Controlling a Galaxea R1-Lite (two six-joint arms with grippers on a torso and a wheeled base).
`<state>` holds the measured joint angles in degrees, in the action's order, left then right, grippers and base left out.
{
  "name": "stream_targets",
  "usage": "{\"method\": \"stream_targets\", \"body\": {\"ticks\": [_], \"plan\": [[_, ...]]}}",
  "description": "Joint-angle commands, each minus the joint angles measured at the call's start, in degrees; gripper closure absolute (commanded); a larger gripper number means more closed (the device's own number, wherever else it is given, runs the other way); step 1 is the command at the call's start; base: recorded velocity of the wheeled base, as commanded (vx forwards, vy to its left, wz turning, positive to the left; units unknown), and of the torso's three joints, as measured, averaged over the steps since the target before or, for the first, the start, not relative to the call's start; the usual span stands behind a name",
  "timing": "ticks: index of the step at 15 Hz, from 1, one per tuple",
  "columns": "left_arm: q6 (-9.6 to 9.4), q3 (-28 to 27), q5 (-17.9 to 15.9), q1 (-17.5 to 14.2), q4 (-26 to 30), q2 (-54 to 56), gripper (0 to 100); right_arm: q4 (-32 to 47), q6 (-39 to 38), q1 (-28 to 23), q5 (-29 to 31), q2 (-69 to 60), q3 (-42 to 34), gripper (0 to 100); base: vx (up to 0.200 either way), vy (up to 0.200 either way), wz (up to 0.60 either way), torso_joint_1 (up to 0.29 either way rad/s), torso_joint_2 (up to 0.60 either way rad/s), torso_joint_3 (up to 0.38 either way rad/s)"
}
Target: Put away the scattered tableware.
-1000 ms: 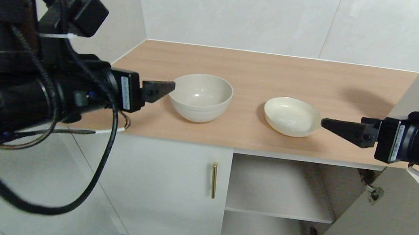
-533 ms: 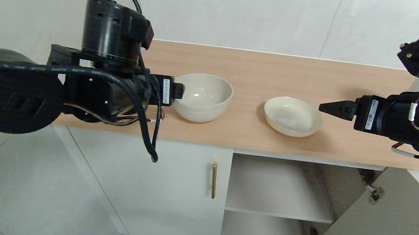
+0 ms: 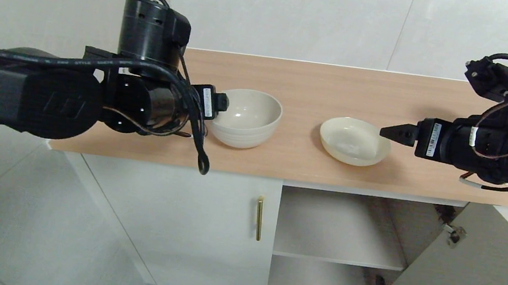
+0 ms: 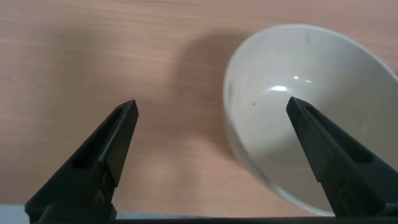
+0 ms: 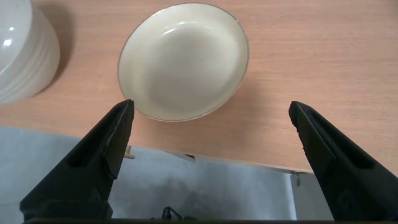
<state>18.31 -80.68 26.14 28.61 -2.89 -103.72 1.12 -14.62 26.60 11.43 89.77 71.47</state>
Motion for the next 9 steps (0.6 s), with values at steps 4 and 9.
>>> {"method": "stream_targets", "body": {"ticks": [4, 9], "plan": [[0.06, -2.12, -0.03, -0.05, -0.27, -4.21, 100, -0.68, -0.59, 0.03, -0.01, 0.23, 0.07, 0, 0.000, 0.000, 0.00, 0.000, 0.00, 0.000], [2.96, -0.53, 0.05, 1.18, -1.24, -0.26, 100, -1.12, -1.38, -0.14, 0.08, 1.90, 0.68, 0, 0.000, 0.000, 0.00, 0.000, 0.00, 0.000]]}}
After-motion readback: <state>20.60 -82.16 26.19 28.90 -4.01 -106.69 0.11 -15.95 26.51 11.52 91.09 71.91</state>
